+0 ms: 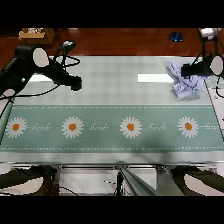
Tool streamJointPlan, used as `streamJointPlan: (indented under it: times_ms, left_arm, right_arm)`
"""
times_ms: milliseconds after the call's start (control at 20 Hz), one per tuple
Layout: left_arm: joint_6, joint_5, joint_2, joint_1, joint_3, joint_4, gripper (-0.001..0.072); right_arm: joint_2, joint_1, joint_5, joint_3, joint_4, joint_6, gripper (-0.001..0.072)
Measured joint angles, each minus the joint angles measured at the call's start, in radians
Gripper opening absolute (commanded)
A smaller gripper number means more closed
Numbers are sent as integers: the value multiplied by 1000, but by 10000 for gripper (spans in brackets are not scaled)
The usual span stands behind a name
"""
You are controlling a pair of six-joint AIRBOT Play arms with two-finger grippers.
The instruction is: Fold the shirts.
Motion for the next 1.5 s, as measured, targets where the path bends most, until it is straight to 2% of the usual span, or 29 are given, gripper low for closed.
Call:
streamJointPlan:
  times_ms: [150, 300, 550, 700, 850, 900, 950, 1000, 1050, 1300, 1500]
  left_arm:
    - [-30, 2, 4, 0, 0, -8, 625]
    - [-45, 3, 14, 0, 0, -34, 625]
    - [-53, -7, 27, -1, 0, -79, 624]
    - [-56, -26, 29, -2, 0, -124, 624]
    - [-56, -35, 30, -2, 0, -161, 624]
    - [-56, -37, 30, -2, 0, -169, 624]
    - [-56, -37, 30, -3, 0, -176, 624]
    - [-56, -38, 30, -3, 0, -180, 624]
    - [-56, -38, 30, -3, 0, -184, 624]
    - [-56, -45, 45, -3, 6, -192, 624]
    - [-56, -58, 104, -3, 79, -195, 623]
  right_arm:
    - [-64, -54, -100, 34, -154, 129, 583]
    - [-158, -133, -140, 72, -158, 187, 602]
    - [-300, -257, -159, 98, 18, 202, 605]
    - [-368, -299, -173, 102, 171, 141, 605]
    - [-427, -316, -190, 104, 257, 98, 596]
    - [-445, -318, -197, 104, 275, 91, 550]
    - [-460, -320, -206, 105, 288, 84, 389]
    - [-474, -322, -212, 105, 296, 80, 99]
    - [-483, -323, -218, 105, 305, 77, 24]
    - [-422, -324, -229, 150, 334, 58, 23]
    - [-220, -324, -232, 246, 418, -65, 23]
